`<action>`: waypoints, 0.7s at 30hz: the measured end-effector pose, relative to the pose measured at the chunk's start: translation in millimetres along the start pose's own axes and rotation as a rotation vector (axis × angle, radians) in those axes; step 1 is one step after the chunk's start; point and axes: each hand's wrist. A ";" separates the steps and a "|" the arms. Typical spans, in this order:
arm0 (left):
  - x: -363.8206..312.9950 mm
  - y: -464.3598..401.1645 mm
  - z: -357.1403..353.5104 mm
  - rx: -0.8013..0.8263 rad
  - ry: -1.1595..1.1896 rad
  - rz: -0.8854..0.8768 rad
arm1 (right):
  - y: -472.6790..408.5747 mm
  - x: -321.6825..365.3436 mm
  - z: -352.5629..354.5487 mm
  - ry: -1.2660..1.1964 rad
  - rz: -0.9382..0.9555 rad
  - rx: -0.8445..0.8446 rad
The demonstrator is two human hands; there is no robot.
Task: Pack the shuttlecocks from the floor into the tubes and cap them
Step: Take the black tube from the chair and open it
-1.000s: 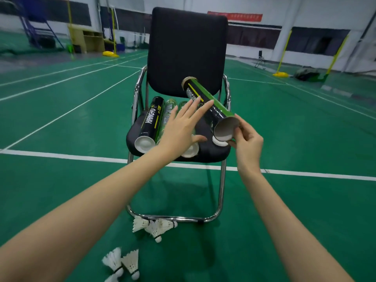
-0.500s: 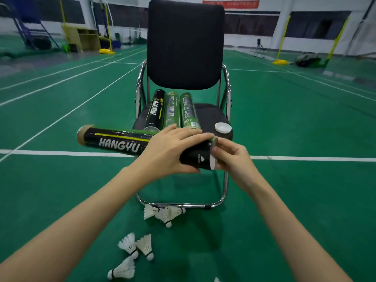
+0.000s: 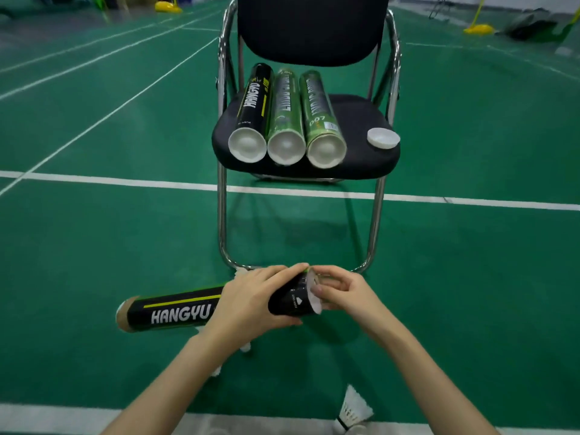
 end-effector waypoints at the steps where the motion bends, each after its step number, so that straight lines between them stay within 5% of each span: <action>1: 7.3 4.3 -8.7 0.015 0.015 0.025 | -3.0 -10.4 -0.9 0.012 -0.019 0.007; 9: 54.0 35.4 -70.0 0.186 -0.031 0.165 | -8.5 -112.1 -2.3 0.267 -0.156 0.127; 21: 79.8 65.6 -128.4 0.241 -0.055 0.195 | 21.8 -219.0 5.4 0.721 -0.380 0.041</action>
Point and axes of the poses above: each hand's wrist, its own y-axis away from the middle knuckle, its own z-axis out of the back of the hand, x = y × z, and after that the axes turned 15 degrees about y, right-handed
